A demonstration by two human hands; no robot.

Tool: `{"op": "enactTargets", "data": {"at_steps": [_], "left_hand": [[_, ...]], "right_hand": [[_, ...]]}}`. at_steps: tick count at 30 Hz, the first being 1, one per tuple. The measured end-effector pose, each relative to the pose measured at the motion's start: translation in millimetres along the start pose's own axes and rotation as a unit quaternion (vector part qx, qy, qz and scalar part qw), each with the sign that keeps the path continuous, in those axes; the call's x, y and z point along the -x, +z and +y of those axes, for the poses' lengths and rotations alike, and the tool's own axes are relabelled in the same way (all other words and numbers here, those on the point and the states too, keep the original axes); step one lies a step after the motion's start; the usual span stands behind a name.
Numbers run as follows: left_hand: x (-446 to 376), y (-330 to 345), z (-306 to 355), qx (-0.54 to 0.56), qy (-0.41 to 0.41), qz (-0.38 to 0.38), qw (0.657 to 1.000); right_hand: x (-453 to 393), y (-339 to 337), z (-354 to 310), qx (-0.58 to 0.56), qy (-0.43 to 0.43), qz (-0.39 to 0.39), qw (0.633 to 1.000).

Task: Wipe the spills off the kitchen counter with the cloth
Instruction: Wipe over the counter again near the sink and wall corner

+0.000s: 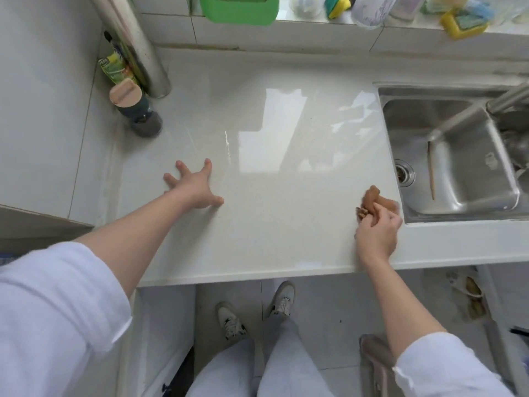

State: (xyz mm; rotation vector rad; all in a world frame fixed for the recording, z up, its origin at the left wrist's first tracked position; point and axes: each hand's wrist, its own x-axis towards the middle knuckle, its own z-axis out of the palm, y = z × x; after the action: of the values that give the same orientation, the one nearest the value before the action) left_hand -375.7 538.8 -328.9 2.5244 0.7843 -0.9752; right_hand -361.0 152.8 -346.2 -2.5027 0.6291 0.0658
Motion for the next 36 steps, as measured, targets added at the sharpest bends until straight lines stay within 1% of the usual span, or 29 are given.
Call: {"op": "enactTargets", "data": {"at_steps": [1, 2, 3, 4, 5, 6, 7, 8, 9, 11, 12, 13, 14, 15, 16, 18, 19, 22, 24, 25, 26, 29, 30, 31, 33, 34, 36], "left_hand": [[3, -1, 1, 0.004, 0.001, 0.001, 1.000], [5, -2, 2, 0.010, 0.000, 0.001, 1.000], [7, -3, 3, 0.019, -0.003, 0.002, 1.000], [8, -3, 2, 0.031, -0.006, 0.005, 1.000], [12, -1, 1, 0.042, -0.008, 0.014, 0.999], [17, 4, 1, 0.053, -0.006, 0.031, 0.998], [24, 11, 1, 0.061, 0.002, 0.050, 0.997], [34, 19, 3, 0.060, 0.017, 0.065, 0.996], [43, 29, 3, 0.050, 0.034, 0.071, 0.996], [63, 49, -2, 0.011, 0.063, 0.066, 0.996], [70, 56, -7, -0.006, 0.066, 0.058, 0.996], [75, 61, -14, -0.020, 0.060, 0.048, 0.997], [77, 64, -21, -0.028, 0.055, 0.040, 0.997], [78, 65, -27, -0.033, 0.053, 0.035, 0.997], [78, 66, -28, -0.035, 0.054, 0.030, 0.997], [77, 63, -26, -0.042, 0.054, 0.018, 0.997], [77, 61, -23, -0.049, 0.054, 0.014, 0.997], [80, 58, -23, -0.064, 0.057, 0.005, 0.996], [80, 57, -27, -0.082, 0.064, -0.001, 0.995], [80, 55, -28, -0.088, 0.065, -0.006, 0.994], [80, 53, -29, -0.097, 0.069, -0.013, 0.993], [81, 47, -26, -0.132, 0.087, -0.023, 0.987], [80, 45, -26, -0.138, 0.093, -0.020, 0.986], [79, 43, -27, -0.142, 0.098, -0.017, 0.985], [78, 39, -31, -0.156, 0.109, -0.011, 0.982], [78, 37, -33, -0.162, 0.113, -0.008, 0.980], [81, 34, -36, -0.165, 0.120, -0.011, 0.979]], "right_hand": [[18, 8, -6, 0.000, -0.003, 0.003, 1.000], [41, 21, -14, 0.002, -0.058, -0.018, 0.998], [67, 35, -24, 0.004, -0.143, -0.063, 0.988], [93, 46, -32, 0.013, -0.238, -0.124, 0.963], [116, 50, -36, 0.025, -0.323, -0.195, 0.926], [128, 48, -35, 0.032, -0.388, -0.256, 0.885], [126, 40, -29, 0.029, -0.421, -0.290, 0.859], [115, 28, -20, 0.024, -0.416, -0.288, 0.862], [98, 15, -9, 0.028, -0.379, -0.264, 0.886], [55, -14, 19, 0.060, -0.261, -0.168, 0.949], [34, -29, 33, 0.075, -0.194, -0.132, 0.969], [19, -41, 44, 0.085, -0.141, -0.114, 0.980], [12, -47, 49, 0.094, -0.115, -0.109, 0.983], [14, -47, 49, 0.104, -0.108, -0.111, 0.982], [25, -44, 45, 0.111, -0.114, -0.115, 0.980], [60, -22, 27, 0.094, -0.159, -0.137, 0.973], [83, -8, 15, 0.079, -0.186, -0.169, 0.965], [145, 27, -19, 0.069, -0.278, -0.285, 0.915], [142, 26, -24, 0.062, -0.323, -0.315, 0.890], [127, 20, -17, 0.073, -0.325, -0.314, 0.889], [110, 11, -4, 0.087, -0.310, -0.306, 0.896], [68, -26, 34, 0.096, -0.220, -0.223, 0.945], [63, -32, 40, 0.095, -0.205, -0.200, 0.953], [65, -33, 39, 0.103, -0.206, -0.185, 0.955], [84, -20, 22, 0.109, -0.214, -0.193, 0.951], [101, -9, 9, 0.101, -0.229, -0.210, 0.945], [140, 23, -19, 0.074, -0.283, -0.257, 0.921]]}}
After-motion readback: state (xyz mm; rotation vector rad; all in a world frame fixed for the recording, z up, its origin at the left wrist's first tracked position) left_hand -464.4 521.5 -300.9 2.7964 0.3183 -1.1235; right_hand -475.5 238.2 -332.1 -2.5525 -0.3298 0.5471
